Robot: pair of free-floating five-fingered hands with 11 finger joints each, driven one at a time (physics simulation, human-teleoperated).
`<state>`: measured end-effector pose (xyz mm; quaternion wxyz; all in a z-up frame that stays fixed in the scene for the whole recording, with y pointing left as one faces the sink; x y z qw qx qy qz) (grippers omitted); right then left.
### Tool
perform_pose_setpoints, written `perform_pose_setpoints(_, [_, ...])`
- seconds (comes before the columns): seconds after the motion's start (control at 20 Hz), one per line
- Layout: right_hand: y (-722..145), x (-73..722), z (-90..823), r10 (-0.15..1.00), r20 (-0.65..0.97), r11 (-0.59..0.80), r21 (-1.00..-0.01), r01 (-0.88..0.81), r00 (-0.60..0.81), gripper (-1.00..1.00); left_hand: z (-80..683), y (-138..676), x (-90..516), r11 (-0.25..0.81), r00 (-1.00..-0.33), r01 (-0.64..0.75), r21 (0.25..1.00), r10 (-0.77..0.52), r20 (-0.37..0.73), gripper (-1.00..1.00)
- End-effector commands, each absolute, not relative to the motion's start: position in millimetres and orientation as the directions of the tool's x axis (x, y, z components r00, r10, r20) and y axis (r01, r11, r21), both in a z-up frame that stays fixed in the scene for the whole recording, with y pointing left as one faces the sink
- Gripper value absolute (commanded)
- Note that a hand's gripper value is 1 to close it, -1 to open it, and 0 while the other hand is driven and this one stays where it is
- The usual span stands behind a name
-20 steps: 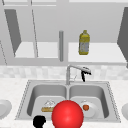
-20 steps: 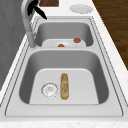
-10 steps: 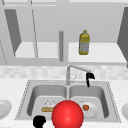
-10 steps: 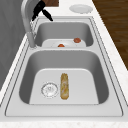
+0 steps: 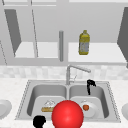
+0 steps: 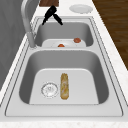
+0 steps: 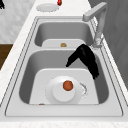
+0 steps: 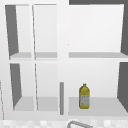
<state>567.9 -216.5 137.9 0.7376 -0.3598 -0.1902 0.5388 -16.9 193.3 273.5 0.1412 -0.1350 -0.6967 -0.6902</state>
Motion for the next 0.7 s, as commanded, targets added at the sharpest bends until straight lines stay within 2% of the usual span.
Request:
perform_pose_setpoints(0.0, [-210,537,125,0.936,-0.05,0.203,-0.73,-0.652,0.348,-1.0,274,193,-17,0.011,-0.924,0.383,0.924,-0.007,0.383,0.0])
perform_pose_setpoints(0.65, [-194,455,72,0.933,0.099,0.317,-0.68,-0.661,0.346,-1.0,274,193,-17,0.011,-0.924,0.383,0.924,-0.007,0.383,0.0])
